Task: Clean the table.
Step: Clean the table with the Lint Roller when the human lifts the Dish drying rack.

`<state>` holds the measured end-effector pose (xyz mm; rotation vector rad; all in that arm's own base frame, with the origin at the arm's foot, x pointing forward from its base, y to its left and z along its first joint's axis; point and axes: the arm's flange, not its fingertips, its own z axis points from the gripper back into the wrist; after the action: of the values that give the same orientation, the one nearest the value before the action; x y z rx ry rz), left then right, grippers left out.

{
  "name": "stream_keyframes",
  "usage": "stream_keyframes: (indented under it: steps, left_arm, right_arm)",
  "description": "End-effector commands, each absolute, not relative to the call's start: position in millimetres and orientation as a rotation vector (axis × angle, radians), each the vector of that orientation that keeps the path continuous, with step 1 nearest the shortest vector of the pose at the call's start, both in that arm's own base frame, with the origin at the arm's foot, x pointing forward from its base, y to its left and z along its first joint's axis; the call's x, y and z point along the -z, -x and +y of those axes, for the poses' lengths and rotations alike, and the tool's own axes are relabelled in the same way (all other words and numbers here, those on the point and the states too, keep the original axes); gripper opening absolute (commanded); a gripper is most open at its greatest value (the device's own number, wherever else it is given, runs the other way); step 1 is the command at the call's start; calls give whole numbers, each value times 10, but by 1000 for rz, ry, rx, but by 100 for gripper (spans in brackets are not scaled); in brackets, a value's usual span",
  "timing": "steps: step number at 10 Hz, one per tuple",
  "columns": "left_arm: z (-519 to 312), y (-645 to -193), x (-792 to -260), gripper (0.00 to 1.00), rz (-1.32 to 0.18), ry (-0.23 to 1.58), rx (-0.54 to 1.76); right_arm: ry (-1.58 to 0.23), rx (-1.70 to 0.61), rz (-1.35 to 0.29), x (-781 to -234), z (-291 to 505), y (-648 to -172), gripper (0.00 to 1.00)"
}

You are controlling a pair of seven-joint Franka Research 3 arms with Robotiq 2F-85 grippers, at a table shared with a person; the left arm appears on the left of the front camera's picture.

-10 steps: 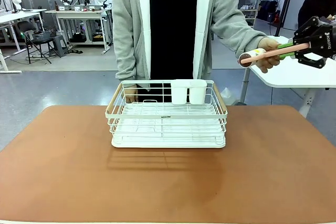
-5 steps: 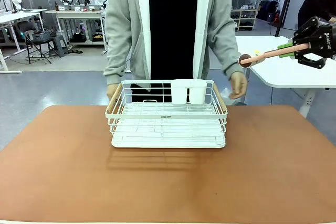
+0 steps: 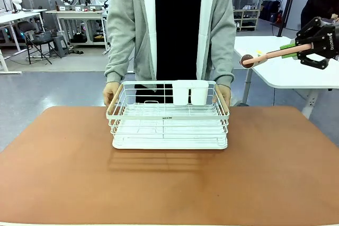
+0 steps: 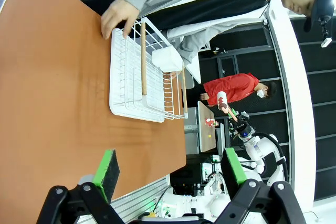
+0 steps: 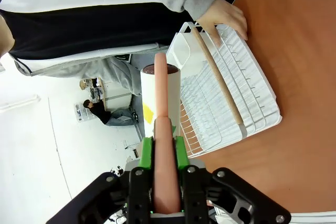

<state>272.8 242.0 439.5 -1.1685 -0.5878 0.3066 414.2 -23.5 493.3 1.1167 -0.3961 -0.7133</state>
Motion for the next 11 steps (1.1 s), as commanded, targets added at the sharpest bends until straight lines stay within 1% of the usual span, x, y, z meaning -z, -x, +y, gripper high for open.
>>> stream_keyframes:
  steps: [1, 11]
  left_arm:
    - [2461, -2743, -4396, 100, -617, 1188, -285]
    - [2461, -2743, -4396, 100, -617, 1188, -285]
  right_arm:
    - [-1113, 707, -393, -4939, -209, -4145, 0]
    - [-1113, 707, -393, -4939, -209, -4145, 0]
